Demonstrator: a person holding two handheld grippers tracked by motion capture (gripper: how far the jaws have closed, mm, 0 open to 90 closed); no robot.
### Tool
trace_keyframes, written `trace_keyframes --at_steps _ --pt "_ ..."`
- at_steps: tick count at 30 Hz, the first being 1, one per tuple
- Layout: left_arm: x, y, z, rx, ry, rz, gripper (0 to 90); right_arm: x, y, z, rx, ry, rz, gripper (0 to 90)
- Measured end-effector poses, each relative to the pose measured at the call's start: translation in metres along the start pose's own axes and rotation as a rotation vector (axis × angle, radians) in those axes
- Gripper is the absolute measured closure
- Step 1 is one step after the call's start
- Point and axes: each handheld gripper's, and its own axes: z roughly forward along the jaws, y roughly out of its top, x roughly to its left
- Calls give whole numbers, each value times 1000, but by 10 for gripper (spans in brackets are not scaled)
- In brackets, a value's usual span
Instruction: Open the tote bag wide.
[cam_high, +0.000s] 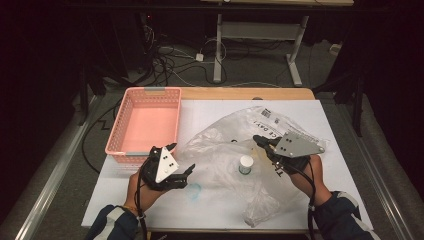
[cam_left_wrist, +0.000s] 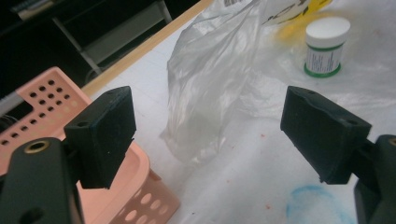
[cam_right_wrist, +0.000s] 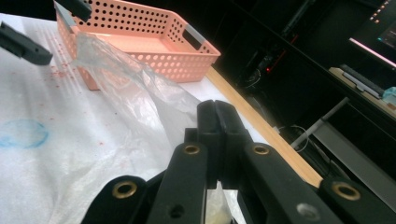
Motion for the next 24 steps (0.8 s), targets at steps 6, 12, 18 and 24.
trace_keyframes --at_steps 6,12,18,24 --pt "1 4 22 66 -6 -6 186 -8 -4 -6 -1 2 22 900" --pt "-2 6 36 61 -93 -2 519 -12 -8 -6 13 8 31 900" --pt "-6 9 35 48 -135 5 814 -11 -13 0 33 14 33 900" --pt "-6 9 37 67 -127 2 850 -10 -15 0 49 19 40 795"
